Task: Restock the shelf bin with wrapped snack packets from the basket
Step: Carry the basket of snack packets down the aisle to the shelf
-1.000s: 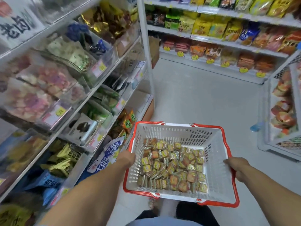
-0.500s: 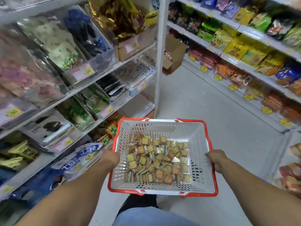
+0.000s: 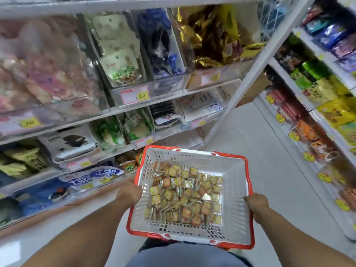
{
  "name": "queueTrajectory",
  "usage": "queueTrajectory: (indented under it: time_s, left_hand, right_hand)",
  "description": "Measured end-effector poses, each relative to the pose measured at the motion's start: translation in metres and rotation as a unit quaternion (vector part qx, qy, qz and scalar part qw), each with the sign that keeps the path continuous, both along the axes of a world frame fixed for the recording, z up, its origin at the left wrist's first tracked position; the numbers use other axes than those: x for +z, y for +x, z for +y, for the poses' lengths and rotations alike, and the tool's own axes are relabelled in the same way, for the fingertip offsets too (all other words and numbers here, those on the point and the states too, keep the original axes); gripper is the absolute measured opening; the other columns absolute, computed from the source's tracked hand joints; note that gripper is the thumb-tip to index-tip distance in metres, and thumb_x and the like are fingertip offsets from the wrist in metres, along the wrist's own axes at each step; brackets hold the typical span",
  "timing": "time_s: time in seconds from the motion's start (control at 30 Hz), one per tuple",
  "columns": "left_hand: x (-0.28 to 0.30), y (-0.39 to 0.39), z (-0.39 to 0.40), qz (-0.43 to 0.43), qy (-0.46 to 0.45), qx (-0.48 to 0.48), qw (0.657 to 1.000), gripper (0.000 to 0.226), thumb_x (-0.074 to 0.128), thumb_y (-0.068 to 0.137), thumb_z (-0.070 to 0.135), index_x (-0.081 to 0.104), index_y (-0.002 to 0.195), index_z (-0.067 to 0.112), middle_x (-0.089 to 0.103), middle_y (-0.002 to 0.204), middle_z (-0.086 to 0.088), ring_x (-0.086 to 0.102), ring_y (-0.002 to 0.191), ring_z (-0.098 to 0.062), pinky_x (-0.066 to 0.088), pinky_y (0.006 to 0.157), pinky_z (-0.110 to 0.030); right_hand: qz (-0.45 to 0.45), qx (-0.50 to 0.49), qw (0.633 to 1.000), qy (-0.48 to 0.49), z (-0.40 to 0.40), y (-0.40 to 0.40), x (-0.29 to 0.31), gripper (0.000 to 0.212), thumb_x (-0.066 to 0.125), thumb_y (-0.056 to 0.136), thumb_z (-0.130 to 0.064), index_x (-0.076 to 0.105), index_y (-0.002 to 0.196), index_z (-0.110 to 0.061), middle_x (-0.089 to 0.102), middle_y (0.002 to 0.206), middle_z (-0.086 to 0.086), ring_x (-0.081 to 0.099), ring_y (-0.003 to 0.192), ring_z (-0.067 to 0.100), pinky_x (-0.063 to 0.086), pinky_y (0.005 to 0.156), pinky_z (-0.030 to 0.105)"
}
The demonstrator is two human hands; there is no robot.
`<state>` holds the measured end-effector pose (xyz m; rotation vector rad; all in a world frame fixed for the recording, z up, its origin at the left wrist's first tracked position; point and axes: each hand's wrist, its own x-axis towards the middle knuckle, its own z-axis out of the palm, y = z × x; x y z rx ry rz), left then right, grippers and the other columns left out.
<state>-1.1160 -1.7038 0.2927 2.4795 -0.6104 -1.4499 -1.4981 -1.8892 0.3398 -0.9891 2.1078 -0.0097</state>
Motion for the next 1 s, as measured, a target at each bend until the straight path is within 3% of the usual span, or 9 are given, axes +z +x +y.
queueTrajectory:
  time_s: [0.1,0.3,0.5,0.63,0.8,0.9,1.0]
  left_hand:
    - [-0.016,-0.003,0.010,-0.013,0.028,0.061,0.998,0.038,0.054,0.100,0.030,0.065,0.133,0.015,0.074,0.112,-0.014,0.072,0.092,-0.030,0.062,0.082,-0.041]
    - [-0.078,-0.036,0.014,-0.037,0.056,0.120,0.991,0.034,0.053,0.098,0.034,0.068,0.125,0.018,0.074,0.109,-0.011,0.064,0.082,-0.027,0.050,0.072,-0.030]
    - [-0.165,-0.110,-0.003,-0.039,0.074,0.236,0.968,0.029,0.050,0.099,0.031,0.065,0.122,0.021,0.070,0.102,-0.007,0.065,0.090,-0.030,0.053,0.083,-0.038]
    - [-0.228,-0.144,-0.008,-0.029,0.101,0.261,0.960,0.031,0.051,0.099,0.028,0.065,0.125,0.019,0.067,0.098,-0.004,0.063,0.084,-0.026,0.048,0.074,-0.033]
    - [-0.313,-0.151,-0.013,-0.025,0.118,0.293,0.948,0.031,0.057,0.097,0.029,0.069,0.124,0.019,0.067,0.093,-0.002,0.062,0.073,-0.019,0.049,0.070,-0.032]
    - [-0.367,-0.143,-0.019,-0.023,0.119,0.279,0.953,0.031,0.058,0.097,0.029,0.068,0.124,0.018,0.071,0.099,-0.006,0.066,0.080,-0.024,0.050,0.071,-0.031]
    - [-0.416,-0.135,-0.028,-0.031,0.117,0.251,0.961,0.033,0.057,0.098,0.027,0.067,0.127,0.015,0.073,0.115,-0.012,0.067,0.094,-0.030,0.054,0.081,-0.035]
  right_hand:
    - [0.033,0.109,0.993,-0.009,-0.028,0.015,-0.014,0.017,0.064,0.091,-0.007,0.069,0.106,-0.002,0.071,0.103,0.020,0.067,0.096,0.040,0.056,0.092,0.049]
    - [0.063,0.286,0.956,0.033,-0.099,0.024,-0.084,0.023,0.061,0.094,-0.012,0.067,0.115,-0.006,0.071,0.109,0.017,0.066,0.095,0.034,0.054,0.085,0.036]
    - [0.082,0.387,0.913,0.105,-0.178,0.023,-0.193,0.032,0.054,0.095,-0.014,0.061,0.124,-0.001,0.066,0.120,0.020,0.064,0.108,0.037,0.053,0.090,0.038]
    - [0.090,0.416,0.895,0.133,-0.208,0.030,-0.256,0.035,0.054,0.098,-0.015,0.061,0.126,0.005,0.064,0.125,0.023,0.062,0.113,0.038,0.052,0.093,0.037]
    - [0.098,0.441,0.880,0.147,-0.215,0.022,-0.339,0.029,0.052,0.097,-0.013,0.063,0.118,0.003,0.067,0.118,0.020,0.064,0.105,0.036,0.052,0.083,0.034]
    - [0.092,0.440,0.880,0.152,-0.215,0.016,-0.395,0.023,0.056,0.094,-0.013,0.068,0.106,0.003,0.070,0.109,0.021,0.066,0.098,0.036,0.049,0.073,0.031]
    - [0.091,0.425,0.888,0.147,-0.213,0.017,-0.451,0.026,0.054,0.095,-0.010,0.066,0.112,0.005,0.069,0.112,0.023,0.064,0.093,0.034,0.046,0.072,0.030]
